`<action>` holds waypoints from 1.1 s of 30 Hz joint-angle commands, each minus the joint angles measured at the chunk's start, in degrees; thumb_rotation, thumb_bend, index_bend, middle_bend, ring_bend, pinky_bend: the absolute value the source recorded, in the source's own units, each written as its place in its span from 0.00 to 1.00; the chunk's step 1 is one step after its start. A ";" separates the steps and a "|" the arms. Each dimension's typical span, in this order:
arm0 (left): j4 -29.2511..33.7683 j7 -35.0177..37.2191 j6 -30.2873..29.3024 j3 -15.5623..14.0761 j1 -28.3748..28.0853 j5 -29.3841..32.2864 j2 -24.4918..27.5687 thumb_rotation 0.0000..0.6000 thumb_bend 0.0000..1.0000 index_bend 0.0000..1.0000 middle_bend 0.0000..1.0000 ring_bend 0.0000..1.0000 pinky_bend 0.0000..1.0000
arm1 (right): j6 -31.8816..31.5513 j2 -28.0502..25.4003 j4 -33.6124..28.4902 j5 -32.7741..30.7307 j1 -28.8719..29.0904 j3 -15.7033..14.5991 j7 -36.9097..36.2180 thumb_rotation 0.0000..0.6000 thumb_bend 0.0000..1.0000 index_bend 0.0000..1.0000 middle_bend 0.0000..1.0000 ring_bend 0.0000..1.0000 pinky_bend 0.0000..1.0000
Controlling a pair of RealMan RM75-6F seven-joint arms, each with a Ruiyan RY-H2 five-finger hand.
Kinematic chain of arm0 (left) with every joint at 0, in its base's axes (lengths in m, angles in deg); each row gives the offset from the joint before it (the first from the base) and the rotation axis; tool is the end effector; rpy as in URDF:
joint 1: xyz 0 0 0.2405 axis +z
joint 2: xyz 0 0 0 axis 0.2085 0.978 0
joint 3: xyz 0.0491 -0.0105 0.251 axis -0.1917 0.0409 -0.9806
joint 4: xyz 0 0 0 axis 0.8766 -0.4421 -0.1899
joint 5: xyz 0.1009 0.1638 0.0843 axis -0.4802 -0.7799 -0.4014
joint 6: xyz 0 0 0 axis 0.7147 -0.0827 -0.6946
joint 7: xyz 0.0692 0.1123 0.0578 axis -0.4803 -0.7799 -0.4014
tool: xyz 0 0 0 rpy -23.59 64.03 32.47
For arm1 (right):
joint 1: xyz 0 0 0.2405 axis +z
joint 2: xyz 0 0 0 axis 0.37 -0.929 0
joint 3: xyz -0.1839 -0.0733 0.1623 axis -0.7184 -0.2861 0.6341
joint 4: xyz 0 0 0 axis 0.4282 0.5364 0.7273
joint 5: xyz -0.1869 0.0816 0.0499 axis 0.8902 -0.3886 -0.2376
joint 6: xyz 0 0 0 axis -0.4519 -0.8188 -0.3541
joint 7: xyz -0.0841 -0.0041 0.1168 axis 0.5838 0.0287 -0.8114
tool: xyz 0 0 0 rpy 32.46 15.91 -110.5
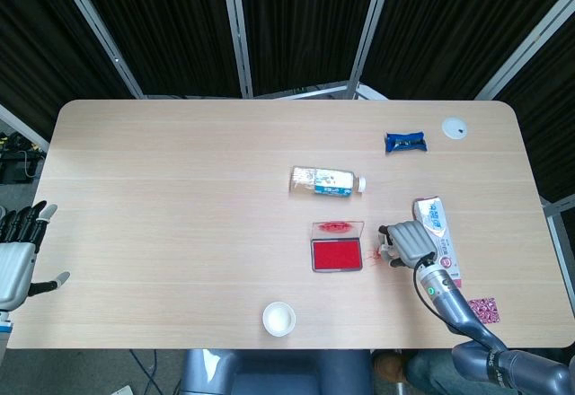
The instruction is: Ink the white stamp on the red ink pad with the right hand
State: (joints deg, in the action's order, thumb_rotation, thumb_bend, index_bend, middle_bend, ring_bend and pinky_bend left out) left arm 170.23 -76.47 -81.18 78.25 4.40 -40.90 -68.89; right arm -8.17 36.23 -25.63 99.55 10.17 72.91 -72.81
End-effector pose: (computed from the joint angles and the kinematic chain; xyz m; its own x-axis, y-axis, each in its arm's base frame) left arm -0.2787 0.1887 0.1671 0.5031 0.0882 0.8597 0.8607 0.0389 -0.5076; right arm -0.2662 -0.3112 -0.0049 0.4962 -0.3544 0.7926 -0.8666 -0.2566 0.4279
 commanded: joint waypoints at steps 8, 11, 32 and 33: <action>0.11 -0.24 -0.06 -0.06 0.03 -0.09 -0.08 1.00 0.00 0.00 0.00 0.00 0.00 | -0.29 0.51 1.00 1.09 -0.58 -0.12 -1.29 1.00 0.14 0.46 0.51 0.86 0.96; 0.12 -0.27 -0.11 -0.06 0.04 -0.10 -0.10 1.00 0.00 0.00 0.00 0.00 0.00 | -0.36 0.52 1.16 1.33 -0.68 -0.06 -1.51 1.00 0.12 0.46 0.51 0.86 0.96; 0.43 2.80 -1.61 -0.83 1.04 -3.09 1.50 1.00 0.00 0.00 0.00 0.00 0.00 | -21.52 -14.23 -19.09 10.03 -10.11 1.72 -8.34 1.00 0.01 0.16 0.14 0.53 0.59; 0.24 2.60 -2.10 -0.87 1.22 -3.49 1.48 1.00 0.00 0.00 0.00 0.00 0.00 | -23.42 -15.20 -19.90 10.91 -11.37 1.17 -8.68 1.00 0.00 0.11 0.10 0.44 0.50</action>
State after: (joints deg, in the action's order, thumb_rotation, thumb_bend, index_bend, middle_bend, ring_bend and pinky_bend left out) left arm 170.66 -73.82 -82.78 77.52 5.39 -43.93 -67.47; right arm -25.52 25.00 -41.57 107.23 2.89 74.85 -79.69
